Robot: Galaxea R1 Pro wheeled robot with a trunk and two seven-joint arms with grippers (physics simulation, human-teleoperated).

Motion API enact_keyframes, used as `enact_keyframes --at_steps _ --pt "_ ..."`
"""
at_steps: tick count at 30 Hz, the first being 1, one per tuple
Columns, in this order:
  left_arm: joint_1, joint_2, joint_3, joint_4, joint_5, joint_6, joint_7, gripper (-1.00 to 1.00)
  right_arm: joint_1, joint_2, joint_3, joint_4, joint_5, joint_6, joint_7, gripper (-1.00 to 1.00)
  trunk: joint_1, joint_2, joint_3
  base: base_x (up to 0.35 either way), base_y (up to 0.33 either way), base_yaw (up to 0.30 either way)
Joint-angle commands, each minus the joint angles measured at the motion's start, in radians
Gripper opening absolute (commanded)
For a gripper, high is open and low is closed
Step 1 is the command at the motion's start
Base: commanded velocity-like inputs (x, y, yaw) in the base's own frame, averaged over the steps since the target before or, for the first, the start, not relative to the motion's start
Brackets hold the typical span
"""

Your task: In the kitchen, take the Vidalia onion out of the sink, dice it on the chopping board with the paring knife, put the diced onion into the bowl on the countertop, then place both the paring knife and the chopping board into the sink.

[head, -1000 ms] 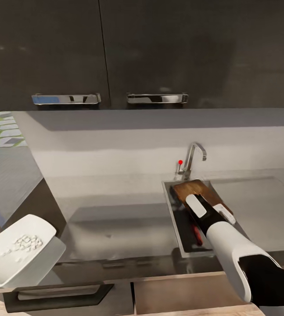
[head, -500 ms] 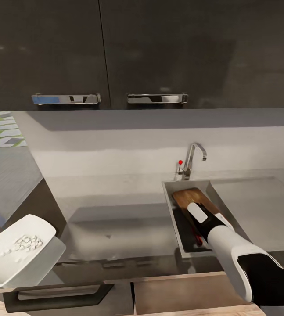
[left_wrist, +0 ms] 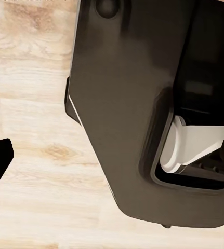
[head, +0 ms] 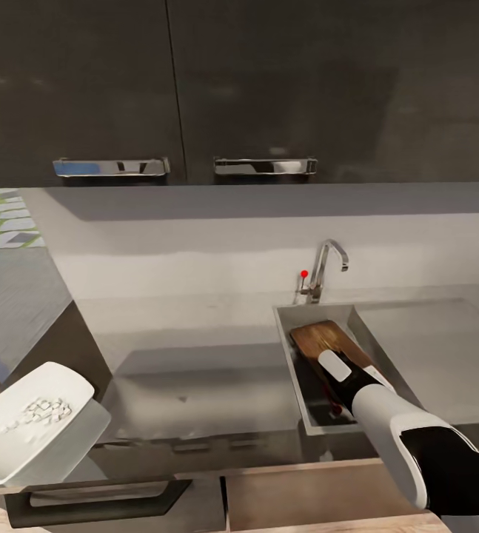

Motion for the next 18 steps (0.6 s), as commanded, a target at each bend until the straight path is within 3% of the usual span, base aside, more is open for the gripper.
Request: enact_keyframes --at_steps 1,7,18 --pt "0.001 0.0 0.001 -0.003 0.008 0.003 0.001 1.0 -0.001 0.0 0.008 0.0 -0.01 -0.011 -0.001 -1.0 0.001 -0.002 -0.002 0.089 -0.056 0.0" --pt "0.001 0.0 0.001 -0.003 0.008 0.004 0.001 1.0 -0.001 0.001 0.008 0.001 -0.042 -0.012 0.0 -1.0 0.001 -0.002 -0.005 0.168 -0.082 0.0" --pt "0.001 0.0 0.001 -0.001 0.008 0.004 0.001 1.0 0.002 0.0 0.008 0.001 -0.056 -0.018 0.012 -1.0 0.001 -0.002 -0.022 0.014 -0.002 0.0"
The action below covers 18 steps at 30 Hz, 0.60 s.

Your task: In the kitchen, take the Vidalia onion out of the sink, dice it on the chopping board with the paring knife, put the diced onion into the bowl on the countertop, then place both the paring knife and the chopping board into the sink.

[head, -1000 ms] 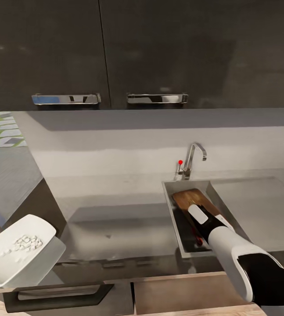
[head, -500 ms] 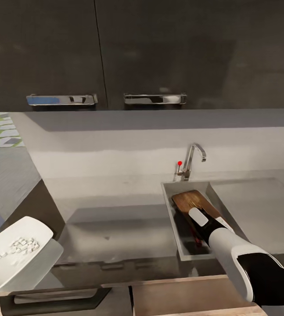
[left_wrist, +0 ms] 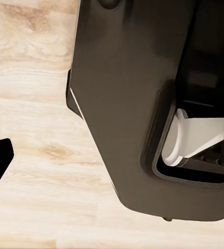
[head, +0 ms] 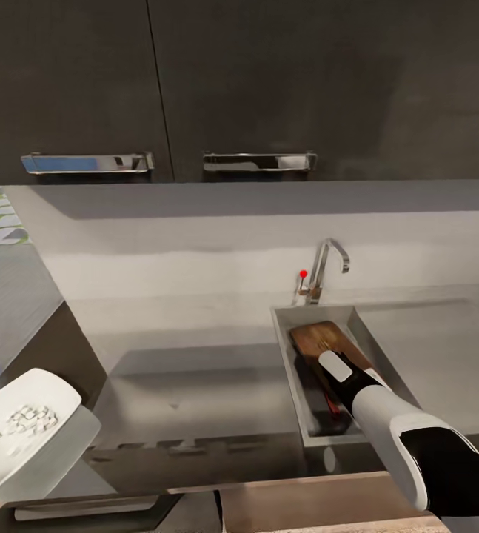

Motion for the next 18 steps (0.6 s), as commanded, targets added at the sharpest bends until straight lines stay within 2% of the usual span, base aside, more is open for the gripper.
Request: enact_keyframes --at_steps 1,18 --pt "0.001 -0.001 0.001 -0.003 0.008 0.003 0.001 1.0 0.0 0.0 0.008 0.0 -0.01 -0.022 0.003 -1.0 0.001 -0.002 -0.003 0.0 0.0 0.0" --pt "0.001 -0.001 0.001 -0.003 0.008 0.003 0.001 1.0 0.0 0.002 0.01 0.047 -0.01 -0.114 0.027 -1.0 0.001 -0.002 -0.031 0.0 0.0 0.0"
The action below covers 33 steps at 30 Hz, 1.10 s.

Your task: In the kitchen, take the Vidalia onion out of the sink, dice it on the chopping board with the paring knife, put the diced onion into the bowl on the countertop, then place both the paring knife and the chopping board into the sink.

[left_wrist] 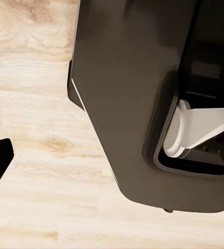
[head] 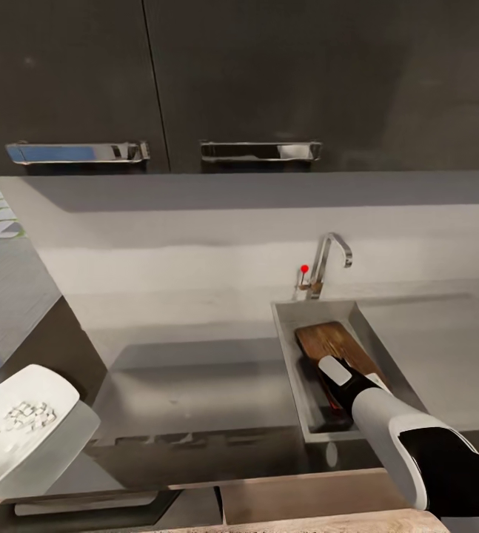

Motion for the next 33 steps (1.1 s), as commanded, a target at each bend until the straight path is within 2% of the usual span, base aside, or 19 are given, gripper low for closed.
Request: enact_keyframes --at_steps 1,16,17,30,33 --pt "0.001 0.0 0.001 -0.003 0.008 0.004 0.001 1.0 -0.001 0.0 0.009 0.0 -0.008 -0.005 -0.003 -1.0 0.001 -0.002 -0.003 0.0 0.0 0.0" --pt "0.001 0.0 0.001 -0.004 0.008 0.004 0.001 1.0 -0.001 0.0 0.009 0.005 -0.009 -0.006 -0.004 -1.0 0.001 -0.002 -0.019 0.0 0.0 0.028" --pt "0.001 0.0 0.001 -0.004 0.008 0.004 0.001 1.0 -0.001 0.0 0.009 0.005 -0.009 -0.006 -0.004 1.0 0.001 -0.002 -0.019 0.0 0.0 0.0" --pt "0.001 0.0 0.001 -0.003 0.008 0.004 0.001 1.0 -0.001 0.0 0.012 -0.01 -0.009 -0.014 -0.011 1.0 0.001 -0.002 -0.019 0.0 0.0 0.0" --pt "0.001 0.0 0.001 -0.003 0.008 0.004 0.001 1.0 -0.001 0.0 0.013 -0.071 -0.007 -0.012 -0.021 1.0 0.001 -0.002 -0.019 0.0 0.0 0.0"
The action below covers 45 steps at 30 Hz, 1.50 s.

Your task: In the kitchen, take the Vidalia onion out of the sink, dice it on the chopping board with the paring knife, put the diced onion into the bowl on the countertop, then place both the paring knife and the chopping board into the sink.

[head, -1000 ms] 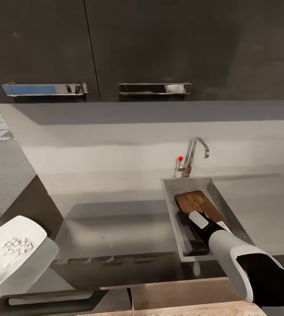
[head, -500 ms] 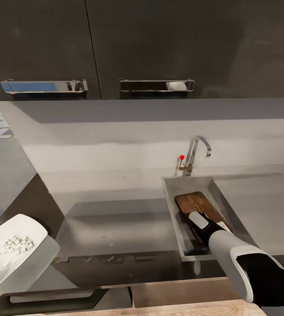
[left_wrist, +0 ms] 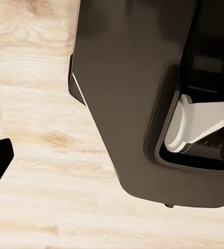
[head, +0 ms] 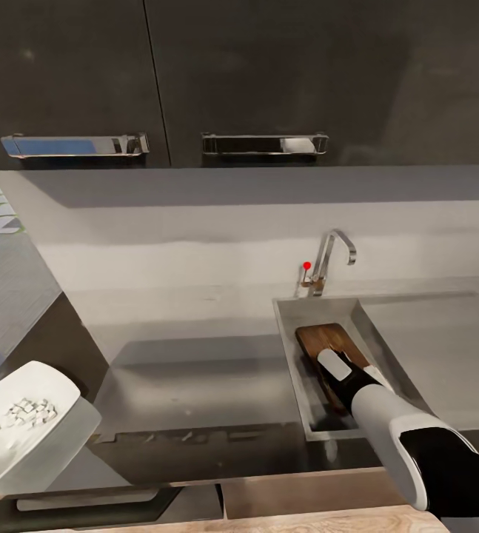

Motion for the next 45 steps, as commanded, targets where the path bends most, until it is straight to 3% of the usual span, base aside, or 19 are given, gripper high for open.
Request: enact_keyframes --at_steps 1,4,7,11,14,18,19,22,27,33,38,41,42,45 --pt "0.001 -0.001 0.002 -0.003 0.008 0.003 0.001 1.0 -0.001 -0.001 0.009 -0.043 -0.008 0.0 -0.013 1.0 0.001 -0.002 -0.002 0.0 0.0 0.0" --pt "0.001 -0.001 0.002 -0.002 0.008 0.003 0.001 1.0 -0.001 -0.002 0.024 -0.238 0.011 0.069 -0.099 1.0 0.001 -0.002 -0.002 0.0 0.0 0.0" --pt "0.001 -0.001 0.002 -0.002 0.008 0.003 0.001 1.0 -0.001 0.0 0.034 -0.412 0.064 0.183 -0.211 1.0 0.001 -0.002 -0.002 0.0 0.0 0.0" --pt "0.001 -0.001 0.002 -0.002 0.008 0.003 0.001 1.0 -0.001 0.007 0.039 -0.552 0.109 0.314 -0.249 1.0 0.001 -0.002 -0.002 0.0 0.0 0.0" --pt "0.001 -0.001 0.002 -0.002 0.008 0.003 0.001 1.0 -0.001 0.009 0.069 -0.585 0.115 0.369 -0.252 1.0 0.001 -0.002 -0.002 0.0 0.0 0.0" --pt "0.001 -0.001 0.002 -0.002 0.008 0.003 0.001 1.0 0.0 0.007 0.222 -0.623 0.116 0.39 -0.247 1.0 0.001 -0.002 -0.002 -0.001 0.0 0.0" --pt "0.001 -0.001 0.002 -0.002 0.008 0.003 0.001 1.0 0.001 0.005 0.275 -0.651 0.116 0.391 -0.241 1.0 0.001 -0.002 -0.002 -0.05 0.0 0.0" --pt "0.001 -0.001 0.002 -0.002 0.008 0.003 0.001 1.0 0.004 0.001 0.355 -0.713 0.115 0.393 -0.23 1.0 0.001 -0.002 -0.002 -0.128 0.0 0.0" --pt "0.001 -0.001 0.002 0.007 0.009 0.003 0.001 1.0 0.009 -0.004 0.379 -0.736 0.115 0.393 -0.22 1.0 0.001 -0.002 -0.002 -0.285 0.0 0.0" --pt "0.001 -0.001 0.002 0.009 0.008 0.003 0.001 1.0 0.042 -0.013 0.388 -0.742 0.122 0.394 -0.094 1.0 0.001 -0.002 -0.002 -0.338 0.0 0.0" --pt "0.001 -0.001 0.002 0.009 0.008 0.003 0.001 1.0 0.086 -0.066 0.478 -0.814 0.13 0.388 -0.034 1.0 0.001 -0.002 -0.002 -0.341 0.0 0.0" --pt "0.001 -0.001 0.002 0.009 0.008 0.003 0.001 1.0 0.143 -0.12 0.51 -0.942 0.129 0.387 -0.03 1.0 0.001 -0.002 -0.002 -0.341 0.0 0.0" --pt "0.001 -0.001 0.002 0.009 0.008 0.003 0.001 1.0 0.173 -0.153 0.528 -1.009 0.129 0.386 -0.03 1.0 0.001 -0.002 -0.002 -0.341 0.0 0.0" --pt "0.001 -0.001 0.002 0.009 0.008 0.003 0.001 1.0 0.217 -0.204 0.563 -1.086 0.13 0.378 -0.032 1.0 0.001 -0.002 -0.002 -0.341 0.0 0.0"
